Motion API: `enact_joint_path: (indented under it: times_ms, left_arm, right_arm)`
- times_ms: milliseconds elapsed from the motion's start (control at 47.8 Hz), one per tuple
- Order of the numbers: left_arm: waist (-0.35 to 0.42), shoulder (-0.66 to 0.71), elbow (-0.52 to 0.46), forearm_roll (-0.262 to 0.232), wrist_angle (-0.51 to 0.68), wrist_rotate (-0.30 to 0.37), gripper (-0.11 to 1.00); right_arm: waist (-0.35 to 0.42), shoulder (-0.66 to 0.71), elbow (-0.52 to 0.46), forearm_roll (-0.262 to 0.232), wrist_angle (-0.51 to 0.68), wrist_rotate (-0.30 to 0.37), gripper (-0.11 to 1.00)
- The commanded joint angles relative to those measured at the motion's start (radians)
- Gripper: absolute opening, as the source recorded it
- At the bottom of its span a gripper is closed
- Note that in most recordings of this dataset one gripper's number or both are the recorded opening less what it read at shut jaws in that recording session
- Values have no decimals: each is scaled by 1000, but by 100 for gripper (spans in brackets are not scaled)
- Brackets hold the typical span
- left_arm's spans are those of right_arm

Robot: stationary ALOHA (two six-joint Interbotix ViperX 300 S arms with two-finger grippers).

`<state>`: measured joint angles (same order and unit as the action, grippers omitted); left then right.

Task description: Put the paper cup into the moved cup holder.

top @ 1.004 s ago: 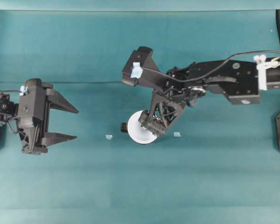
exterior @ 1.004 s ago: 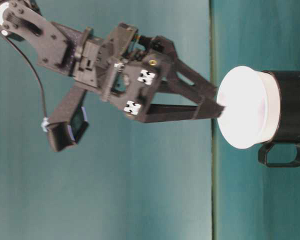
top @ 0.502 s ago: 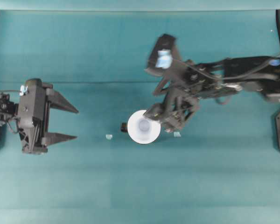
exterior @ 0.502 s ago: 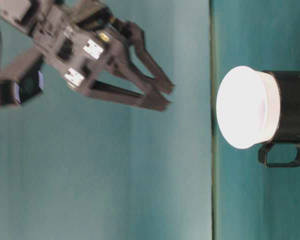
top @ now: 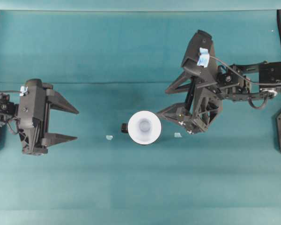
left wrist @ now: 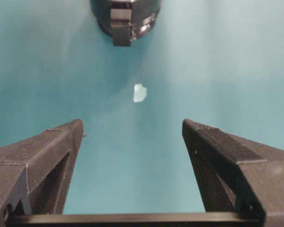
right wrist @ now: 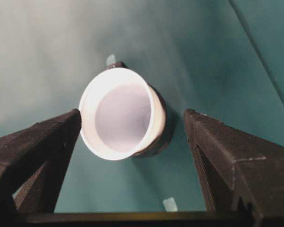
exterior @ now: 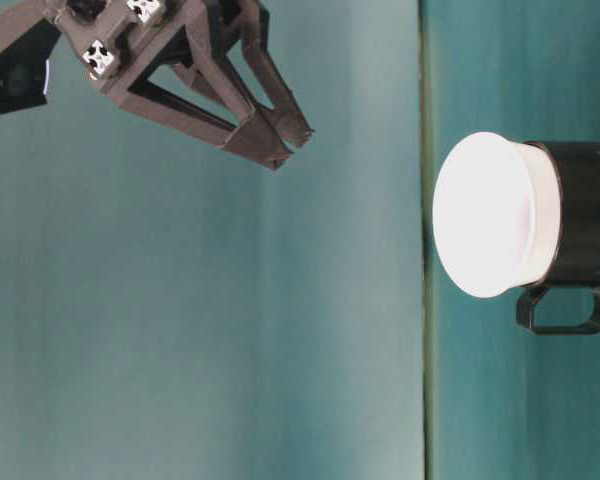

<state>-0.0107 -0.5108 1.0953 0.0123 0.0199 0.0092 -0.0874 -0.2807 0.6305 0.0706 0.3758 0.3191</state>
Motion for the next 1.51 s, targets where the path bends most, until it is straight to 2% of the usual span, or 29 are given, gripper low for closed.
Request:
enact_joint_path:
  times_ms: [0, 1484]
  left_arm:
    - [-2, -2, -14, 3, -5, -2, 85]
    - [-2, -3, -15, 3, -5, -2, 85]
  right_arm:
    - [3, -20, -8, -2, -14, 0, 85]
    - [17, -20, -8, -2, -29, 2, 85]
